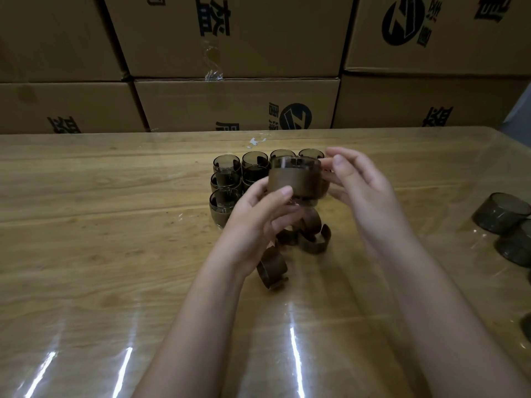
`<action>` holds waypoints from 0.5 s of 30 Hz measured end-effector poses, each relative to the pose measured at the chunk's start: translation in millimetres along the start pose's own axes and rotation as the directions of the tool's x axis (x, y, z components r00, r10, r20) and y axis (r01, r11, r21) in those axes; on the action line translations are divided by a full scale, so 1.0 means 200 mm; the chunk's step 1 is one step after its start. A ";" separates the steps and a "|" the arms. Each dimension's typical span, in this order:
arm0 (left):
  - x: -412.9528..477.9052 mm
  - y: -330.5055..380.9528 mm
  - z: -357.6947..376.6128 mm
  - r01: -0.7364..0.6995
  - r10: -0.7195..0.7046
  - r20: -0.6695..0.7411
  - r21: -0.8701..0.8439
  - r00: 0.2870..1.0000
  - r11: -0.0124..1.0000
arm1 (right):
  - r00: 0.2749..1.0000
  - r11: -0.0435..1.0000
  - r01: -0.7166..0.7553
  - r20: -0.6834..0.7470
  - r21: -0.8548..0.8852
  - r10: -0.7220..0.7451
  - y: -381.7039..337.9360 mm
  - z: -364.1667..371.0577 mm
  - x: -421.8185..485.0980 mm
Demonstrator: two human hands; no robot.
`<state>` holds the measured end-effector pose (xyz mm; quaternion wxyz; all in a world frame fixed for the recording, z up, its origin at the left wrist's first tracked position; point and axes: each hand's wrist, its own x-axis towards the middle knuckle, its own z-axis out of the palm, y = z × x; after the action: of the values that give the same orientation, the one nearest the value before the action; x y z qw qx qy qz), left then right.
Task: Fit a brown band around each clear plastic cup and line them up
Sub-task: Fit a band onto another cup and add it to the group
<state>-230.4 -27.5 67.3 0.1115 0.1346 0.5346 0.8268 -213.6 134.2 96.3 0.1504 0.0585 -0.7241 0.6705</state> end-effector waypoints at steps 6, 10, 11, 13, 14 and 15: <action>-0.01 0.00 -0.02 -0.005 0.010 0.030 -0.136 0.999 0.991 | 0.958 0.999 0.045 0.284 0.003 -0.044 0.03 -0.02 0.00; -0.01 0.01 -0.03 -0.038 0.045 0.065 -0.101 0.997 0.994 | 0.960 0.996 0.086 0.269 -0.008 -0.080 0.04 -0.01 0.01; -0.01 0.02 -0.03 -0.050 0.058 0.072 -0.101 0.996 0.994 | 0.960 0.995 0.095 0.267 -0.013 -0.088 0.05 -0.01 0.00; -0.01 0.01 -0.03 -0.064 0.073 0.065 -0.121 0.995 0.991 | 0.954 0.993 0.118 0.279 -0.026 -0.106 0.05 -0.01 0.00; -0.01 0.01 -0.04 -0.070 0.079 0.062 -0.132 0.995 0.989 | 0.952 0.992 0.126 0.284 -0.030 -0.113 0.05 -0.01 0.00; -0.01 0.01 -0.04 -0.076 0.085 0.066 -0.131 0.994 0.988 | 0.952 0.991 0.129 0.284 -0.035 -0.114 0.05 -0.01 0.00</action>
<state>-231.7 -35.2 65.8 0.1054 0.1782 0.4701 0.8580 -215.4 136.4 86.9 0.0887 0.1937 -0.7507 0.6254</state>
